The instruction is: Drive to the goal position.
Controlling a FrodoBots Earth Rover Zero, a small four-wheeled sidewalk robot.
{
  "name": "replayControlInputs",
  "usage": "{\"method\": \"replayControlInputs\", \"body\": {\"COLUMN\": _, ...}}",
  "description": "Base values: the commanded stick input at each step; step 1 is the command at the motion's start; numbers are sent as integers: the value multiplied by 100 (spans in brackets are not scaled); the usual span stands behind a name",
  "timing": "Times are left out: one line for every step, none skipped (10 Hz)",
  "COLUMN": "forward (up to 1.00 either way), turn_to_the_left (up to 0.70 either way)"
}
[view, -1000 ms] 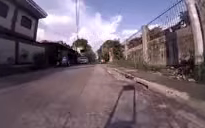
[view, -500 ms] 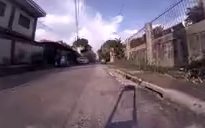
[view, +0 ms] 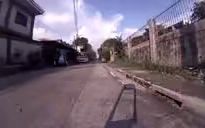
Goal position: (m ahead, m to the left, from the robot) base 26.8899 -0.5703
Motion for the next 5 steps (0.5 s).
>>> {"method": "replayControlInputs", "body": {"forward": 100, "turn_to_the_left": 0}}
{"method": "replayControlInputs", "body": {"forward": 100, "turn_to_the_left": 0}}
{"method": "replayControlInputs", "body": {"forward": 100, "turn_to_the_left": 0}}
{"method": "replayControlInputs", "body": {"forward": 100, "turn_to_the_left": 0}}
{"method": "replayControlInputs", "body": {"forward": 100, "turn_to_the_left": 0}}
